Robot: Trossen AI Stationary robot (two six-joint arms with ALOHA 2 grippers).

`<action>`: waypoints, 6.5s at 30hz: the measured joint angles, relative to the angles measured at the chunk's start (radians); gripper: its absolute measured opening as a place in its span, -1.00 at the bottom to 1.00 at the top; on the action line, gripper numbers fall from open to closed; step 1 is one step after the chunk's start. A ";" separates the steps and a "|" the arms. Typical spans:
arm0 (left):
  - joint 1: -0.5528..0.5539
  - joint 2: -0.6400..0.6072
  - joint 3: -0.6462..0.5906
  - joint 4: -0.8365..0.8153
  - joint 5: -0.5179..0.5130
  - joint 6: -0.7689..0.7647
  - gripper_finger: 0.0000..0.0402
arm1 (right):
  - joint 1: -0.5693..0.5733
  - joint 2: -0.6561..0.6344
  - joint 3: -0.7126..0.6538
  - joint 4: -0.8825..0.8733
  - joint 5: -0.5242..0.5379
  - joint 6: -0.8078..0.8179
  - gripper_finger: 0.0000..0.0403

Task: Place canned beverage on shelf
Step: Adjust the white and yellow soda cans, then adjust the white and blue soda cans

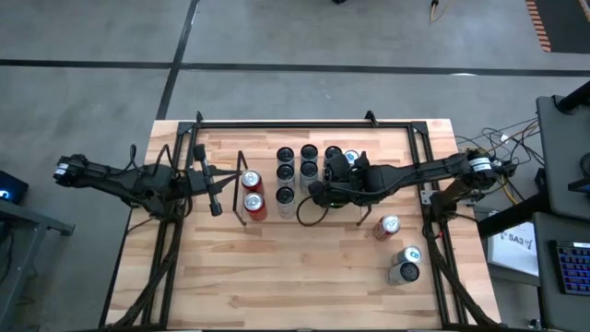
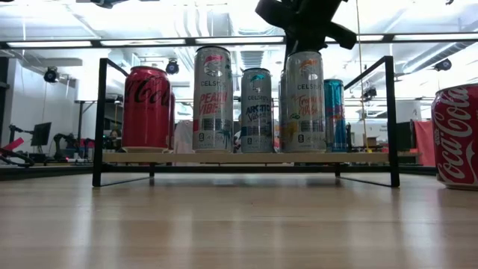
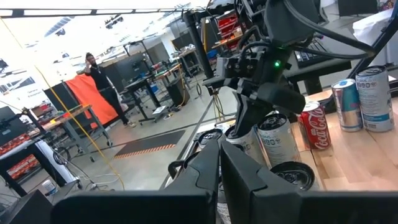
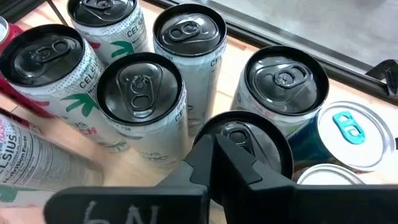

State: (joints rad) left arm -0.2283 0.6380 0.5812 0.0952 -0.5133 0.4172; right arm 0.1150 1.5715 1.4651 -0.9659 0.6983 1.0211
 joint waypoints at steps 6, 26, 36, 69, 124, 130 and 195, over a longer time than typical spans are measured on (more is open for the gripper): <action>0.000 0.000 0.000 0.000 0.000 0.000 -1.00 | 0.000 -0.002 0.000 -0.004 -0.016 -0.022 -0.96; 0.000 0.000 0.000 0.000 0.000 0.000 -1.00 | 0.000 -0.008 0.047 0.091 0.017 -0.130 -0.96; 0.000 0.002 0.000 0.000 0.000 0.000 -1.00 | -0.004 0.031 0.047 0.341 0.009 -0.319 -0.95; 0.000 0.002 0.000 0.000 0.000 0.000 -1.00 | -0.052 0.087 0.078 0.347 -0.143 -0.312 -0.95; 0.000 0.002 0.000 0.000 0.000 0.008 -1.00 | -0.030 0.091 0.153 0.056 -0.303 -0.260 -0.96; 0.000 0.002 0.000 0.000 0.000 0.008 -1.00 | 0.012 0.093 0.182 0.015 -0.310 -0.260 -0.96; -0.007 0.938 0.497 -0.044 0.104 -0.233 -1.00 | -0.056 0.080 0.307 -0.162 -0.291 -0.681 -0.96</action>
State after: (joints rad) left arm -0.2353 1.5762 1.0784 0.0510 -0.4095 0.1844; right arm 0.0586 1.6516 1.7718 -1.1278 0.4076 0.3397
